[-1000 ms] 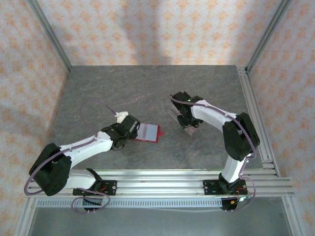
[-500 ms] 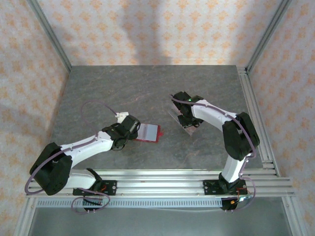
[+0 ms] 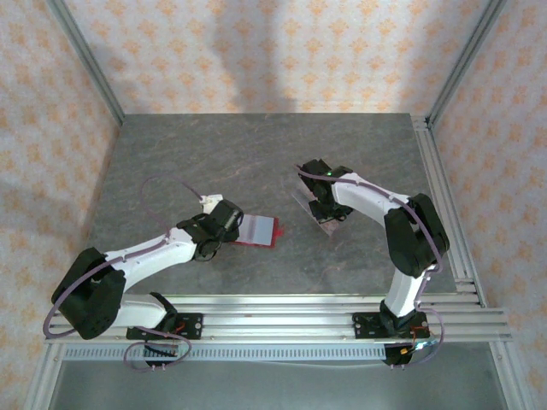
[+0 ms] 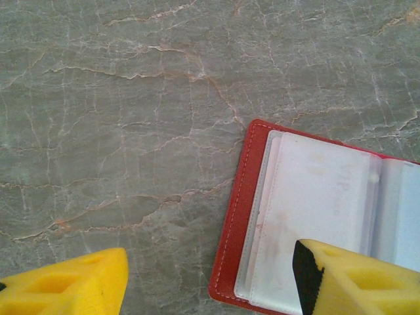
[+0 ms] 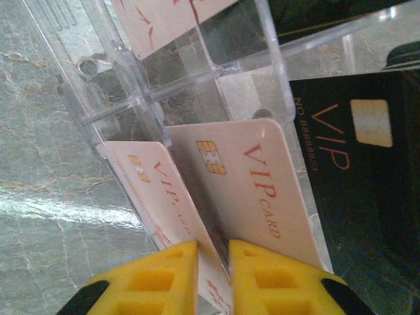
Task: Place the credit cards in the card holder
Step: Pick up the credit card from the storage box.
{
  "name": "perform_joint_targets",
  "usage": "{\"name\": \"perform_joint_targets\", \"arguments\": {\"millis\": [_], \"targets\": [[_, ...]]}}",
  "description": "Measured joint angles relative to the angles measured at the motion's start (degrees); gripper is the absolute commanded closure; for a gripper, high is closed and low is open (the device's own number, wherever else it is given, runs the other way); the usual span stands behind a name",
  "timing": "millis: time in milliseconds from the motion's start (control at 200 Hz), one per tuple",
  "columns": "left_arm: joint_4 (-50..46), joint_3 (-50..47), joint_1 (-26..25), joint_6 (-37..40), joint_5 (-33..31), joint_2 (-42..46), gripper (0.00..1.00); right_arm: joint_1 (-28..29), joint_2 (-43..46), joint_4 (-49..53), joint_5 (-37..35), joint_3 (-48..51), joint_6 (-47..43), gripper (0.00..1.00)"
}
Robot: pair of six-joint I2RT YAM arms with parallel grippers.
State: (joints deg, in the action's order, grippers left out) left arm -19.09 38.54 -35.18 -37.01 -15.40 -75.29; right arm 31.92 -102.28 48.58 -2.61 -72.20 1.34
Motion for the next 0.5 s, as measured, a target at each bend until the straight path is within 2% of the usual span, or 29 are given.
{"name": "perform_joint_targets", "arguments": {"millis": [360,390,450,500], "targets": [[0.0,0.0,0.1,0.0,0.0,0.0,0.32,-0.2,0.1,-0.1,1.4,-0.3,-0.8,0.96],[0.0,0.0,0.1,0.0,0.0,0.0,0.32,-0.2,0.1,-0.1,1.7,-0.3,-0.9,0.94],[0.0,0.0,0.1,0.0,0.0,0.0,0.32,-0.2,0.1,0.0,2.4,-0.5,-0.7,0.82],[0.0,0.0,0.1,0.0,0.0,0.0,0.32,-0.2,0.1,-0.1,3.1,-0.5,-1.1,0.8]]}}
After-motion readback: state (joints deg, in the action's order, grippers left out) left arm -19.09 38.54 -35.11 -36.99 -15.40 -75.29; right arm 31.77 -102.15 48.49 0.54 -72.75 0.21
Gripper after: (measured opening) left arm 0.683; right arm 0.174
